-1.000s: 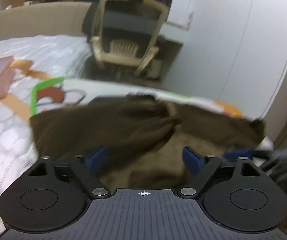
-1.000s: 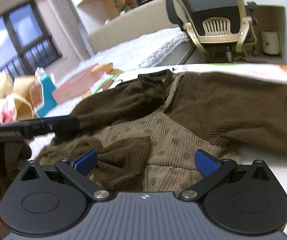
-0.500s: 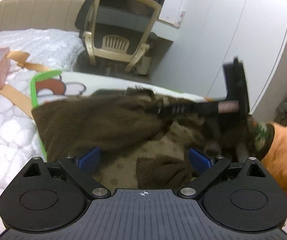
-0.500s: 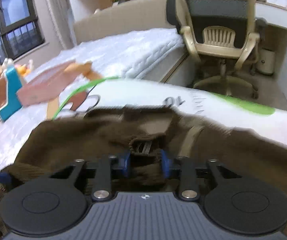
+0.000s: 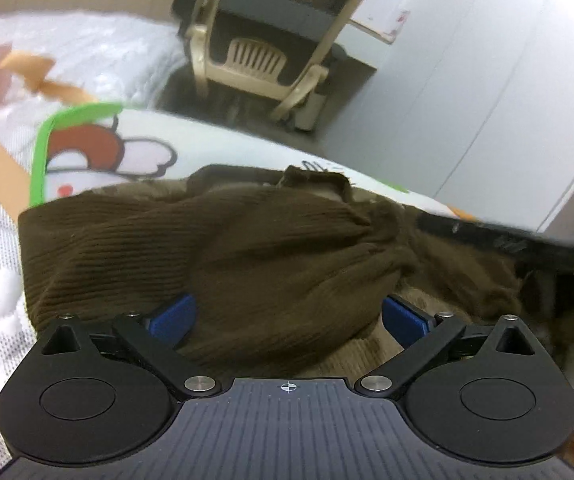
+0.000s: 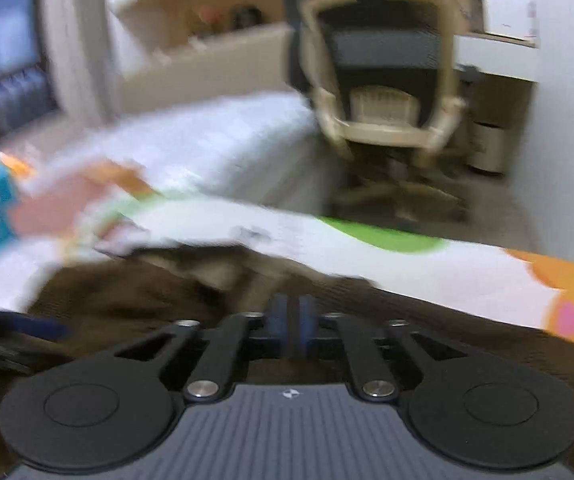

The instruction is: Fold clothes

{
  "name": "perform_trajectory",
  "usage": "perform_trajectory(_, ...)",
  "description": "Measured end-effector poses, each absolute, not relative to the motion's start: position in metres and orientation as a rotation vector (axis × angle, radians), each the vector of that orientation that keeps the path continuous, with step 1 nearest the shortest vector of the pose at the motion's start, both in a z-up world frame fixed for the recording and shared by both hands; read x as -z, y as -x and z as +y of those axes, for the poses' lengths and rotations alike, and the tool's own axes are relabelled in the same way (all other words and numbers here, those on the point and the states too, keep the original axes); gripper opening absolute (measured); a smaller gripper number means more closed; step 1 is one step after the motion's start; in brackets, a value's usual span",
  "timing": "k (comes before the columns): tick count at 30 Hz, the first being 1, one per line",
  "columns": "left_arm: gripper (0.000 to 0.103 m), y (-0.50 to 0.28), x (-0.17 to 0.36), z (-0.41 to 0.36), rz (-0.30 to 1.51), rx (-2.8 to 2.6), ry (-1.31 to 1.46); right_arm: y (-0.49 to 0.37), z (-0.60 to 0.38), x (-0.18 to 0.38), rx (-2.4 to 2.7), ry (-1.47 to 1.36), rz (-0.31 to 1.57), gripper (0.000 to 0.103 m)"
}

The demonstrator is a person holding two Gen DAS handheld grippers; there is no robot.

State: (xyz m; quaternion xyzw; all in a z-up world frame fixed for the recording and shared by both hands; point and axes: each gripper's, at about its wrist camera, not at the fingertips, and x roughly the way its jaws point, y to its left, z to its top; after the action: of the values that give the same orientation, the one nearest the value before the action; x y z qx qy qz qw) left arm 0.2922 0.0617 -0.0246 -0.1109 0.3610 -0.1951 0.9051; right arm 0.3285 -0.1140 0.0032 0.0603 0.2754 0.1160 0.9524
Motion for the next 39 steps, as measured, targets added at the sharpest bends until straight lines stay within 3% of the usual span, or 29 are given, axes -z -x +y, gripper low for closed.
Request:
perform_trajectory(2, 0.102, -0.291, 0.023, 0.061, 0.75, 0.406, 0.226, -0.325, -0.098, -0.008, -0.305, -0.076, 0.531, 0.067)
perform_trajectory(5, 0.102, -0.287, 0.018, 0.065, 0.739, 0.406, 0.252, -0.342, -0.075, 0.005, -0.329, -0.036, 0.604, 0.065)
perform_trajectory(7, 0.102, -0.28, 0.013, 0.069, 0.708, 0.398, 0.24, -0.355, -0.069, 0.022, -0.329, -0.06, 0.67, 0.037)
perform_trajectory(10, 0.102, -0.274, 0.003, 0.078, 0.658, 0.389, 0.223, -0.343, -0.067, 0.014, -0.337, -0.044, 0.616, 0.012)
perform_trajectory(16, 0.103, -0.282, -0.01, 0.091, 0.583, 0.405, 0.288, -0.309, -0.084, -0.035, -0.278, 0.045, 0.447, 0.012)
perform_trajectory(19, 0.103, -0.294, 0.007, 0.083, 0.659, 0.412, 0.314, -0.325, -0.094, -0.02, -0.227, 0.038, 0.564, 0.014)
perform_trajectory(21, 0.103, -0.302, 0.019, 0.078, 0.711, 0.416, 0.331, -0.339, -0.098, 0.004, -0.21, 0.018, 0.68, 0.023)
perform_trajectory(23, 0.103, -0.308, 0.028, 0.073, 0.746, 0.419, 0.341, -0.34, -0.102, 0.016, -0.207, -0.002, 0.7, 0.025)
perform_trajectory(25, 0.103, -0.308, 0.027, 0.074, 0.744, 0.415, 0.34, -0.331, -0.114, 0.005, -0.208, -0.055, 0.685, 0.034)
perform_trajectory(26, 0.103, -0.309, 0.026, 0.075, 0.749, 0.414, 0.344, -0.319, -0.125, -0.008, -0.209, -0.082, 0.649, 0.047)
perform_trajectory(27, 0.103, -0.31, 0.025, 0.075, 0.755, 0.413, 0.348, -0.306, -0.138, -0.019, -0.189, -0.091, 0.612, 0.066)
perform_trajectory(30, 0.103, -0.309, 0.023, 0.083, 0.749, 0.392, 0.365, -0.261, -0.186, -0.049, -0.073, -0.071, 0.497, 0.102)
perform_trajectory(34, 0.103, -0.306, 0.02, 0.095, 0.734, 0.358, 0.389, -0.21, -0.268, -0.055, 0.184, -0.168, 0.483, 0.103)
perform_trajectory(39, 0.103, -0.294, 0.01, 0.103, 0.715, 0.336, 0.4, -0.189, -0.319, -0.014, 0.308, -0.368, 0.547, 0.103)
